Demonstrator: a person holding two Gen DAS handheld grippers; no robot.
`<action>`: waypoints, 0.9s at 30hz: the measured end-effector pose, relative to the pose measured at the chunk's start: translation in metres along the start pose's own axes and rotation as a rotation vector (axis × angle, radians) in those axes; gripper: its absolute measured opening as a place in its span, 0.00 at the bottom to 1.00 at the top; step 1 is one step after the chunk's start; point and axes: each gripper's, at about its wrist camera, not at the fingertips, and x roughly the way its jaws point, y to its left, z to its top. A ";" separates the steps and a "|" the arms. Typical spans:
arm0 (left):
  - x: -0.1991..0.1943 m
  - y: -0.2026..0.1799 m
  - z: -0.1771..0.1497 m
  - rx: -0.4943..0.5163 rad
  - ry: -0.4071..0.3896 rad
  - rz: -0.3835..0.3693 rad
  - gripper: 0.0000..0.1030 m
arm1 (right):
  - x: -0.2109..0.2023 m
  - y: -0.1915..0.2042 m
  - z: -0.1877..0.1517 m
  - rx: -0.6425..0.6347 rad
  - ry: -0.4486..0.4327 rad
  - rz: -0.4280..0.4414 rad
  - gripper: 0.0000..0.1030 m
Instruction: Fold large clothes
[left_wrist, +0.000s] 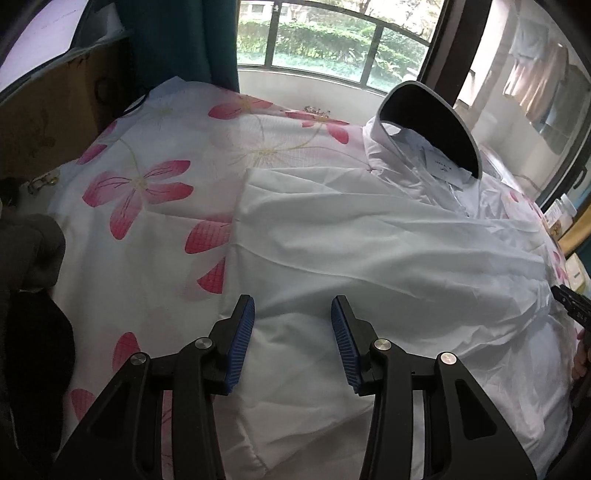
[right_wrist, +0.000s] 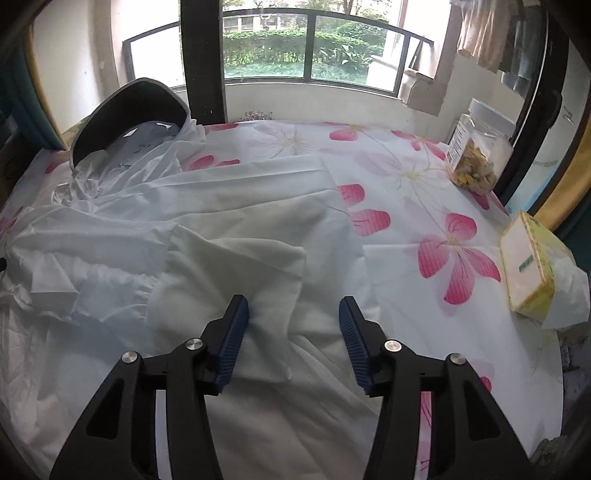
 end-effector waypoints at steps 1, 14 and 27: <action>-0.001 0.001 0.001 -0.001 0.002 0.011 0.44 | -0.001 -0.001 -0.001 0.001 0.000 -0.001 0.50; -0.020 0.002 -0.009 -0.004 0.003 -0.016 0.47 | -0.022 -0.018 -0.011 0.033 -0.021 -0.012 0.50; -0.035 0.010 -0.001 -0.002 -0.042 -0.016 0.50 | -0.042 -0.019 -0.012 0.026 -0.037 -0.026 0.50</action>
